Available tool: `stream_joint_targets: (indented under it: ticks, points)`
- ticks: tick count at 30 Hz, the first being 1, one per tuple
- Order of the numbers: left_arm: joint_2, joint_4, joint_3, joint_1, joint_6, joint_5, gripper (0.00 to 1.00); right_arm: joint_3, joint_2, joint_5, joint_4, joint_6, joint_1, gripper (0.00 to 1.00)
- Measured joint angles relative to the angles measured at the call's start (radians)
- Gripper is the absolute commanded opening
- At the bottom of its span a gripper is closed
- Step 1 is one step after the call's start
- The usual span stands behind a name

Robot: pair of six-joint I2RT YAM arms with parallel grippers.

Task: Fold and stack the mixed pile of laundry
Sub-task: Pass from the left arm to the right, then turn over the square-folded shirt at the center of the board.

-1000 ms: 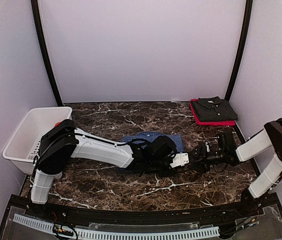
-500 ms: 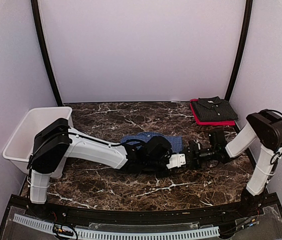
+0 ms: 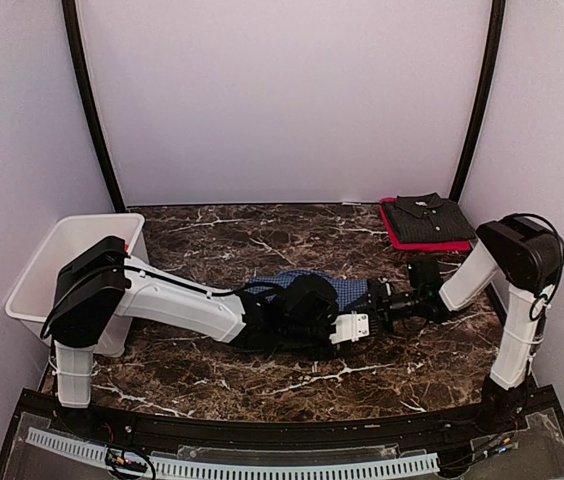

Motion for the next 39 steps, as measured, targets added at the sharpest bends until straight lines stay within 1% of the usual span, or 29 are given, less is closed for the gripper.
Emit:
stream_joint_targets:
  ticks: [2, 3, 4, 5, 6, 7, 8, 9, 10, 11, 12, 13, 15, 19, 25, 28, 31, 33, 39]
  points:
    - [0.0, 0.007, 0.0, -0.003, 0.004, 0.0, 0.02, 0.013, 0.005, 0.0, -0.005, 0.001, 0.006, 0.14]
    - [0.0, 0.009, 0.0, -0.004, 0.004, 0.0, 0.08, 0.018, 0.005, -0.001, -0.009, -0.006, 0.008, 0.08]
    - [0.0, 0.01, 0.0, -0.005, 0.004, -0.003, 0.11, 0.023, 0.005, -0.003, -0.017, -0.005, 0.012, 0.02]
    - [0.0, 0.011, 0.0, -0.005, 0.003, -0.009, 0.19, 0.029, 0.004, -0.002, -0.034, -0.011, 0.013, 0.0]
    - [0.0, 0.012, 0.0, -0.005, 0.001, -0.014, 0.24, 0.035, 0.002, 0.002, -0.061, -0.023, 0.014, 0.0]
    - [0.0, 0.011, 0.0, -0.006, -0.007, -0.029, 0.32, 0.042, -0.004, 0.006, -0.1, -0.041, 0.015, 0.0]
    - [0.0, 0.011, 0.0, -0.006, -0.015, -0.043, 0.37, 0.051, -0.015, 0.013, -0.148, -0.066, 0.015, 0.0]
    - [-0.002, 0.009, 0.0, -0.006, -0.028, -0.058, 0.44, 0.064, -0.034, 0.027, -0.214, -0.098, 0.015, 0.0]
    - [-0.004, 0.008, -0.003, -0.006, -0.042, -0.075, 0.49, 0.081, -0.06, 0.047, -0.292, -0.142, 0.015, 0.0]
    - [-0.011, 0.008, -0.01, -0.006, -0.063, -0.093, 0.6, 0.103, -0.092, 0.072, -0.374, -0.19, 0.017, 0.0]
    - [-0.022, 0.007, -0.021, -0.006, -0.07, -0.108, 0.69, 0.122, -0.12, 0.093, -0.438, -0.233, 0.017, 0.0]
    - [-0.039, 0.008, -0.04, -0.005, -0.09, -0.117, 0.88, 0.15, -0.157, 0.124, -0.518, -0.28, 0.017, 0.0]
    - [-0.089, 0.003, -0.087, 0.002, -0.136, -0.135, 0.97, 0.202, -0.226, 0.176, -0.652, -0.372, 0.016, 0.0]
    - [-0.18, -0.016, -0.14, 0.034, -0.227, -0.16, 0.99, 0.272, -0.306, 0.273, -0.857, -0.523, 0.005, 0.0]
    - [-0.319, -0.015, -0.219, 0.119, -0.364, -0.172, 0.99, 0.319, -0.399, 0.435, -1.182, -0.674, -0.043, 0.0]
    - [-0.376, -0.008, -0.27, 0.135, -0.406, -0.172, 0.99, 0.376, -0.471, 0.531, -1.335, -0.729, -0.062, 0.0]
    - [-0.393, 0.009, -0.298, 0.134, -0.423, -0.167, 0.99, 0.47, -0.544, 0.653, -1.482, -0.775, -0.074, 0.0]
    - [-0.394, 0.014, -0.311, 0.135, -0.428, -0.167, 0.99, 0.561, -0.577, 0.773, -1.591, -0.805, -0.083, 0.0]
    - [-0.423, 0.009, -0.364, 0.17, -0.441, -0.163, 0.99, 0.853, -0.571, 1.12, -1.892, -0.84, -0.114, 0.0]
